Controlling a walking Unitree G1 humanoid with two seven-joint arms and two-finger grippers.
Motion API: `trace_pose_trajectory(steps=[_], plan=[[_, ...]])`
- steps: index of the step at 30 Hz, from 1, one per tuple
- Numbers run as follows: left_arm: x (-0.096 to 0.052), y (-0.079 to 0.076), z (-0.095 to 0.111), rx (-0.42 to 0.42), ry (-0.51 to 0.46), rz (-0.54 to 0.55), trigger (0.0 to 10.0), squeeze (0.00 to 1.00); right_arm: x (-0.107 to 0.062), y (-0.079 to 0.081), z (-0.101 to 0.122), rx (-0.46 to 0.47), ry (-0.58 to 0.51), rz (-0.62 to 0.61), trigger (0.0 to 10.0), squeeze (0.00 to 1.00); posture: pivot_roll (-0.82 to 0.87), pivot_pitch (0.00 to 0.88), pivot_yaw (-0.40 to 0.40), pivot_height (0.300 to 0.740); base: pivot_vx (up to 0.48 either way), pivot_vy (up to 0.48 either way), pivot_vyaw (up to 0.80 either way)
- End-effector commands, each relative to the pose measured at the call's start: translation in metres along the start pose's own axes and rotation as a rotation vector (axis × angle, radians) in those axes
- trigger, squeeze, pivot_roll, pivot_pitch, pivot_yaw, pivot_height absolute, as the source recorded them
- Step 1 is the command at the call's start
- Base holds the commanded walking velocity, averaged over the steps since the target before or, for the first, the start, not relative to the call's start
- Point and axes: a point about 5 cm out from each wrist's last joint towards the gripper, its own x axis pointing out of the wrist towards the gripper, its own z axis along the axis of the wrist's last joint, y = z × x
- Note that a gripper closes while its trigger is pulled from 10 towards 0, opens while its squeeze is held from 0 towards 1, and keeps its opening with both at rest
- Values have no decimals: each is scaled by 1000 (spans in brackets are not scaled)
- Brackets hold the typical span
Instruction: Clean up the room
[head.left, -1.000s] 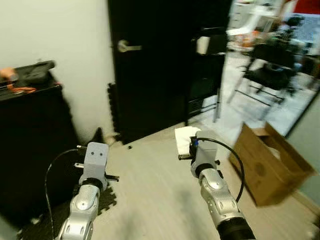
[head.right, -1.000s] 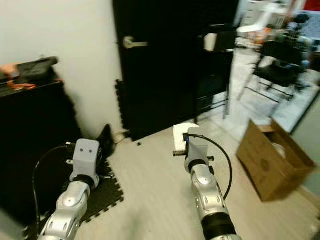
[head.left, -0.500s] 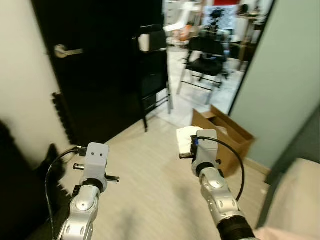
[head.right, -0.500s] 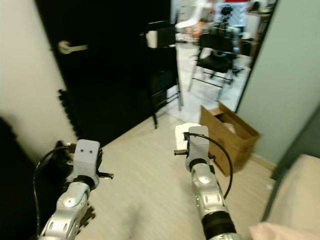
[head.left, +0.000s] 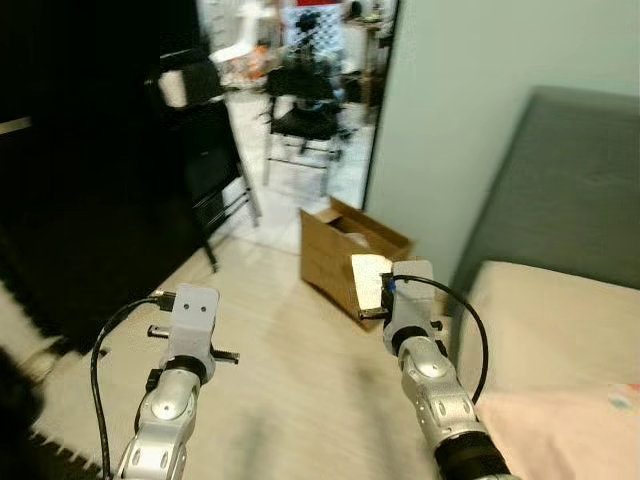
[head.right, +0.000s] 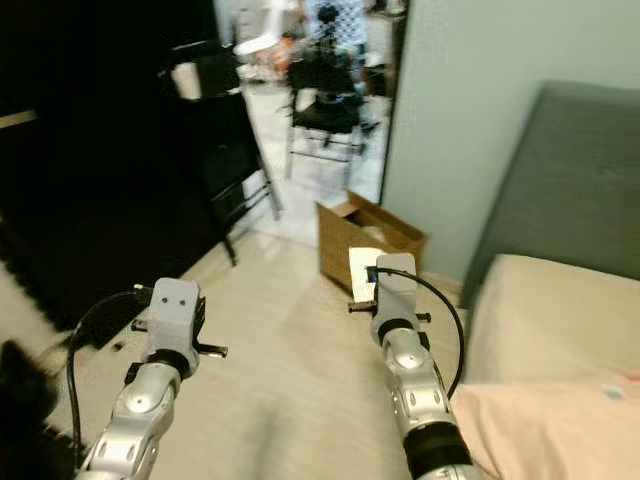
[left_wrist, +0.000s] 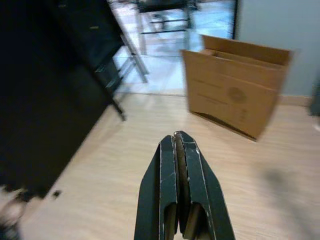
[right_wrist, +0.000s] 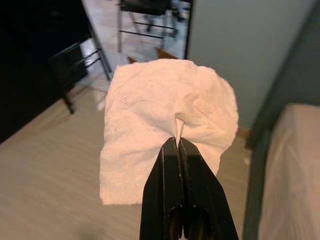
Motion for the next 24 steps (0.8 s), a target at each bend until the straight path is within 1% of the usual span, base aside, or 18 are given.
trace_pose_trajectory(steps=[1,4,8,20,24], plan=[[-1,1,-7,-6,38,-11,10000,0,0,1,-3,-6,12,7,10000,0,-8,17,2,727,0,0,0],[-2,-2,-8,-20,48,-23,10000,0,0,2,-3,-31,16,8,10000,0,-7,15,3,727,0,0,0],[-1,-2,-8,-4,55,-19,10000,0,0,2,-4,-57,18,6,10000,0,-6,13,2,727,0,0,0],[2,3,-4,-27,29,12,10000,0,1,2,-4,-75,10,8,10000,0,-6,4,4,727,0,0,0],[1,4,-3,-35,29,15,10000,0,1,2,-4,-76,8,7,10000,0,-6,3,4,727,291,0,0]])
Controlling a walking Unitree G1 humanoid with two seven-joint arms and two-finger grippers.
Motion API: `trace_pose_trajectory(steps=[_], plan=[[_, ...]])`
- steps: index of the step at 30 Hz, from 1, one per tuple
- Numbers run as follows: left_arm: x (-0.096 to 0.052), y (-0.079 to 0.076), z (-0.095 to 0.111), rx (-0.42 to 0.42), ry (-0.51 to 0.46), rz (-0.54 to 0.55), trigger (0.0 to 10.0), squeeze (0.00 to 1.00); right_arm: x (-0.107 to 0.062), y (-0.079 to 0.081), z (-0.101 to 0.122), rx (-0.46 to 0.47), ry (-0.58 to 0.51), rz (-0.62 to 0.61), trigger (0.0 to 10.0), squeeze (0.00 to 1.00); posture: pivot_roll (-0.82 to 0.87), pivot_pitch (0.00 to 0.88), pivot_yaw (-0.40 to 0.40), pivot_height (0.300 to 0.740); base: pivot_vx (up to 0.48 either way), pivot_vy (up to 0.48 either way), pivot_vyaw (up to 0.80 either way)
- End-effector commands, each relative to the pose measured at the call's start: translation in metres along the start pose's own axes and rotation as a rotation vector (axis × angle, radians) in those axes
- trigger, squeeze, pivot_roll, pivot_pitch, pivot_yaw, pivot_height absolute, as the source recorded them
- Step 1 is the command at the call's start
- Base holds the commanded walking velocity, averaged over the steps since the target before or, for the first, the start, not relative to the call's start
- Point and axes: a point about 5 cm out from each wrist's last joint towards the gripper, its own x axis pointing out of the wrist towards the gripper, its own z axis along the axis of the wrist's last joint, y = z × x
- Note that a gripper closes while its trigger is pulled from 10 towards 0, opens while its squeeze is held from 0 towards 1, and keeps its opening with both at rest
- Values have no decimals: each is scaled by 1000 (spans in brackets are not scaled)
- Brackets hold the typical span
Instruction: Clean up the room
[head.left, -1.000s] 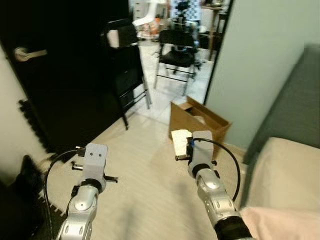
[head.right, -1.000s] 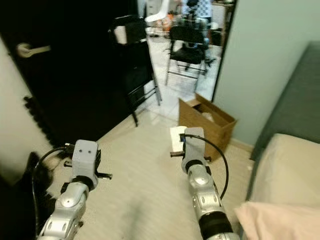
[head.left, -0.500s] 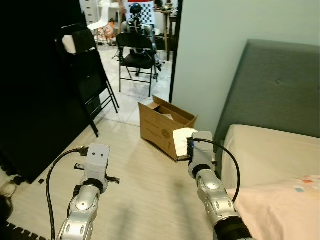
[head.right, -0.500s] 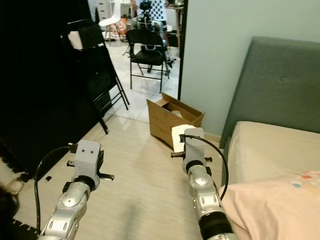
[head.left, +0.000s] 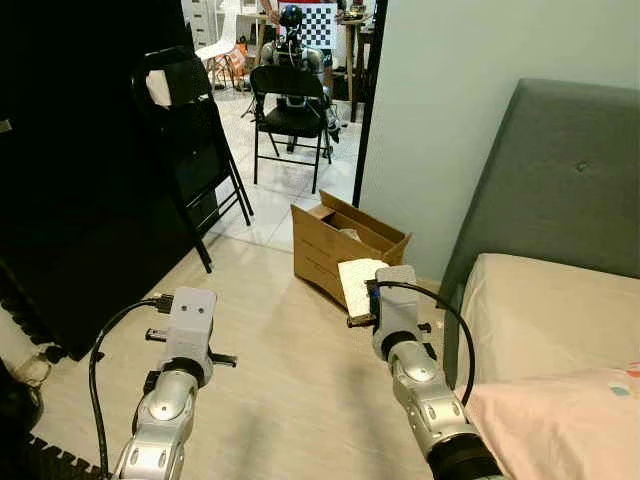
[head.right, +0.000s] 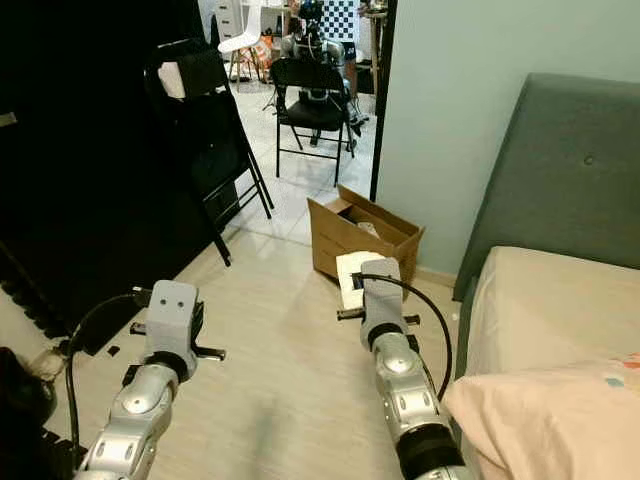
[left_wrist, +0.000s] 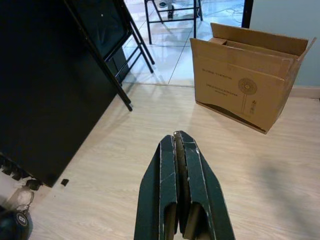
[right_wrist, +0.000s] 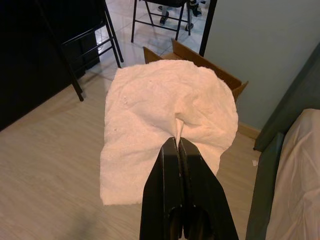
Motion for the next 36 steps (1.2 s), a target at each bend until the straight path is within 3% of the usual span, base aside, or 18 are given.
trace_pose_trajectory(steps=[1,23,36], plan=[[0,3,1,-19,-1,13,10000,0,1,0,3,-5,-15,-2,10000,0,-6,3,4,727,334,0,0],[1,5,7,-2,-26,3,10000,0,0,1,0,36,-11,-18,10000,0,7,4,9,727,344,0,0],[1,8,6,1,-19,1,10000,0,-1,1,-3,47,7,-30,10000,0,6,12,20,727,322,0,-407]])
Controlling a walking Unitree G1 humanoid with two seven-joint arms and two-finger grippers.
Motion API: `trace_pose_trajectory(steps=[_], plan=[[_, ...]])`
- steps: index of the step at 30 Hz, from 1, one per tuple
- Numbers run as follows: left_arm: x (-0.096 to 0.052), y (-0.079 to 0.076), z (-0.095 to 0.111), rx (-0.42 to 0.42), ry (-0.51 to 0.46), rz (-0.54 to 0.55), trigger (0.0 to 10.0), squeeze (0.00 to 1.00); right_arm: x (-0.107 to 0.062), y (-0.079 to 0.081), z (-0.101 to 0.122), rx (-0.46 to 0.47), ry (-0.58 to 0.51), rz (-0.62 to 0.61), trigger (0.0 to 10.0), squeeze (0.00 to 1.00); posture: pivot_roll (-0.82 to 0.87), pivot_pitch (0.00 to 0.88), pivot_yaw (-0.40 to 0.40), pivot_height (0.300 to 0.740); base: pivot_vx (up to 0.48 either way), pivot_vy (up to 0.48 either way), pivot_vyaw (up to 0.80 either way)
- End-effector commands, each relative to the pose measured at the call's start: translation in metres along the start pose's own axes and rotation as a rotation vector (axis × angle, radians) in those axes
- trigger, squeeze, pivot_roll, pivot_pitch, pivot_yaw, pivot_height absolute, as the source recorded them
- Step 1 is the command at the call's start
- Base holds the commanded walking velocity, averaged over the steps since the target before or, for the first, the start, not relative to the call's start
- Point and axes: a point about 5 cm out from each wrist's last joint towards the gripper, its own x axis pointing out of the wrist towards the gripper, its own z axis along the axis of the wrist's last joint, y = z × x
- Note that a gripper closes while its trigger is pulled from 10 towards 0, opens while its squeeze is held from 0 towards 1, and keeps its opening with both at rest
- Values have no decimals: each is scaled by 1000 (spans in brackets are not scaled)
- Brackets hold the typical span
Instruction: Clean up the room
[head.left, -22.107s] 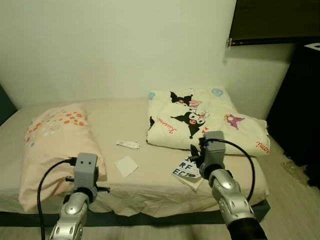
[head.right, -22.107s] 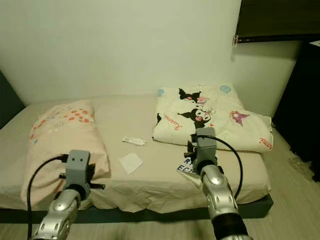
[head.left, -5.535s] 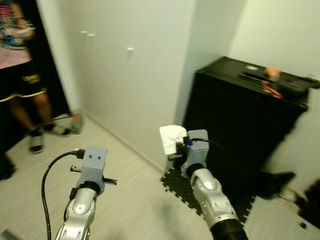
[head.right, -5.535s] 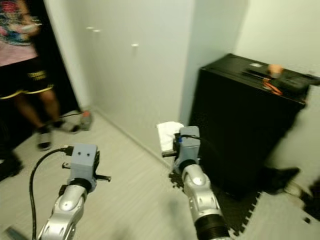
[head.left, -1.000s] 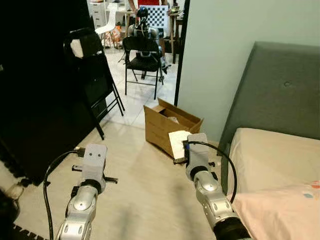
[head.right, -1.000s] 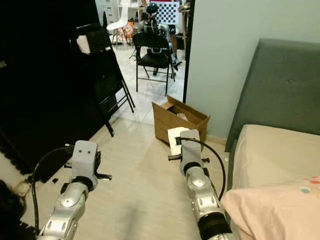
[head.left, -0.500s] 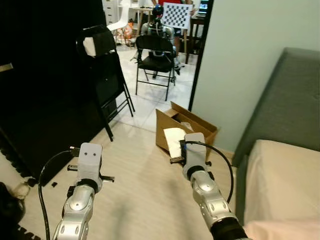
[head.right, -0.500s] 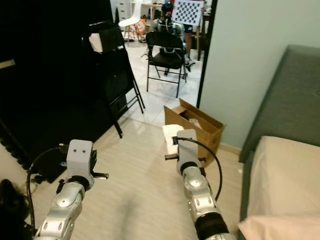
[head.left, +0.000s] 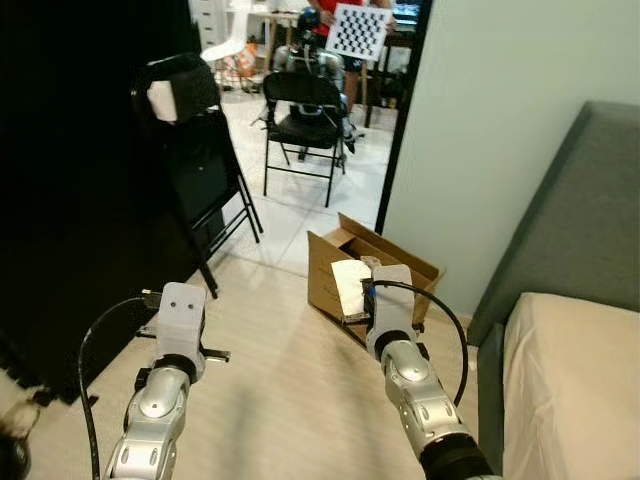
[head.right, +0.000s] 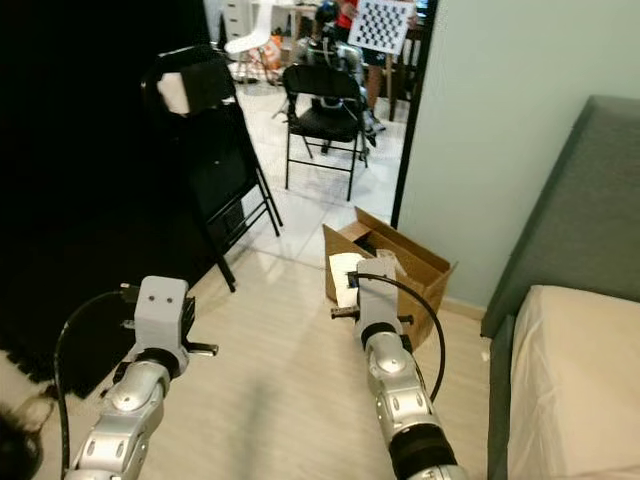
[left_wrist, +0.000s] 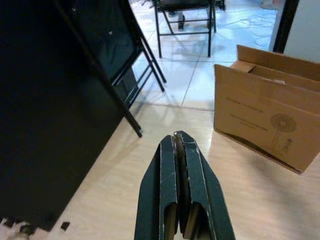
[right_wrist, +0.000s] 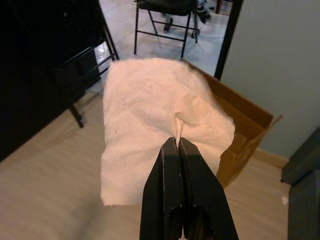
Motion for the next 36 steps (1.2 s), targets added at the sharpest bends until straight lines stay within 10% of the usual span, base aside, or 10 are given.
trace_pose_trajectory(steps=[1,36], plan=[[1,0,1,10,2,-7,10000,0,0,-3,-2,16,15,-17,10000,0,6,12,20,727,315,0,0],[2,1,0,7,8,-3,10000,0,2,1,0,-31,17,16,10000,0,9,14,13,727,304,0,-154]])
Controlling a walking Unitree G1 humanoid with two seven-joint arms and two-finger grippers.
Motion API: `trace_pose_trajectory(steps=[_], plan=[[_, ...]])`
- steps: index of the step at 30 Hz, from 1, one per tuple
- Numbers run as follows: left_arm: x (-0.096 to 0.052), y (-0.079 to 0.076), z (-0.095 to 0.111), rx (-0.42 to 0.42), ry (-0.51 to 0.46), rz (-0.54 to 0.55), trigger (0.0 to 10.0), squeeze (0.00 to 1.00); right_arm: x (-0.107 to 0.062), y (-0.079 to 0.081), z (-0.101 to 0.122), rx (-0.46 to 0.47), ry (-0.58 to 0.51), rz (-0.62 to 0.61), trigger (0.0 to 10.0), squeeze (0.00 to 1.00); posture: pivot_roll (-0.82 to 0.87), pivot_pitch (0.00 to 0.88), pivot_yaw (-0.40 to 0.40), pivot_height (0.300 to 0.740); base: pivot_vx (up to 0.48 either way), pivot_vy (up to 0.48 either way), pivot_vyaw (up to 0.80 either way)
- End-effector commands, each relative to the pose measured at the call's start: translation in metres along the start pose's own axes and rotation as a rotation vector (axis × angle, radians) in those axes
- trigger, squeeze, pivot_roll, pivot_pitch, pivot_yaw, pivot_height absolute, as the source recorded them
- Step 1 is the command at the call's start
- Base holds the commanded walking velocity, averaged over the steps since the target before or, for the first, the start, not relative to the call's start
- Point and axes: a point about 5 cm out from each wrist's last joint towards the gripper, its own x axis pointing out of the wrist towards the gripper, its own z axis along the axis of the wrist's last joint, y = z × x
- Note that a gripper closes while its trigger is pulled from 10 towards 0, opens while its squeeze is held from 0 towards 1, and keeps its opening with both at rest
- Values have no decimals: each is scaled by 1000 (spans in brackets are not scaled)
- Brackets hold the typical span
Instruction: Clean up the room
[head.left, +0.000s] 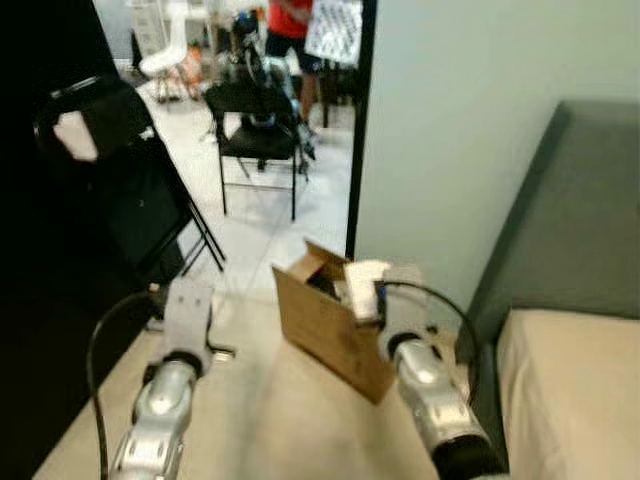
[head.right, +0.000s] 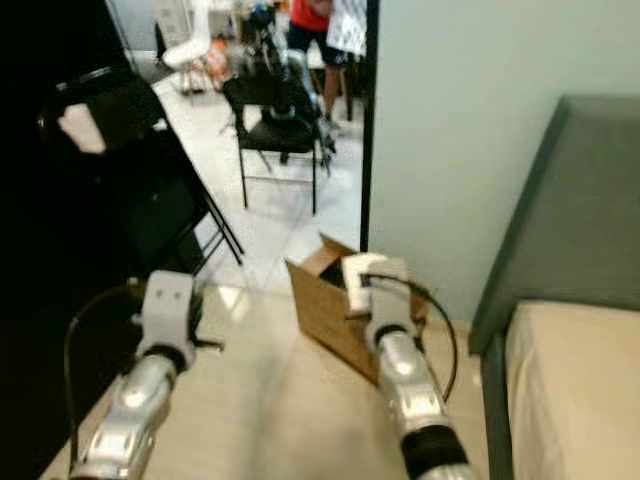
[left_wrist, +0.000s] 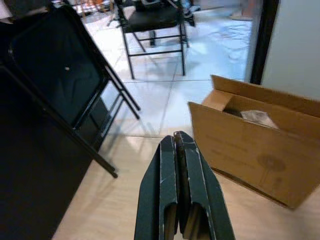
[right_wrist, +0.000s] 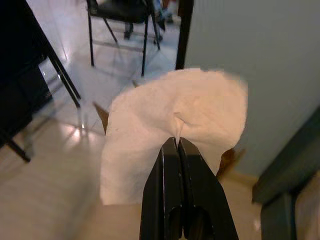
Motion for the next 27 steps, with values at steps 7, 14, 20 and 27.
trace_pose_trajectory(steps=[7,14,20,27], plan=[[-3,5,-5,8,21,13,10000,0,-2,11,-5,-11,12,41,10000,0,9,13,13,727,290,0,0],[-3,4,-5,9,22,10,10000,0,-1,13,-4,-68,6,51,10000,0,11,9,13,727,289,0,179],[-3,4,-5,8,24,6,10000,0,-1,11,-4,-14,5,29,10000,0,10,9,13,727,283,0,0],[-3,3,-6,3,27,-7,10000,0,-2,9,-5,-20,6,28,10000,0,9,10,16,727,292,0,0]])
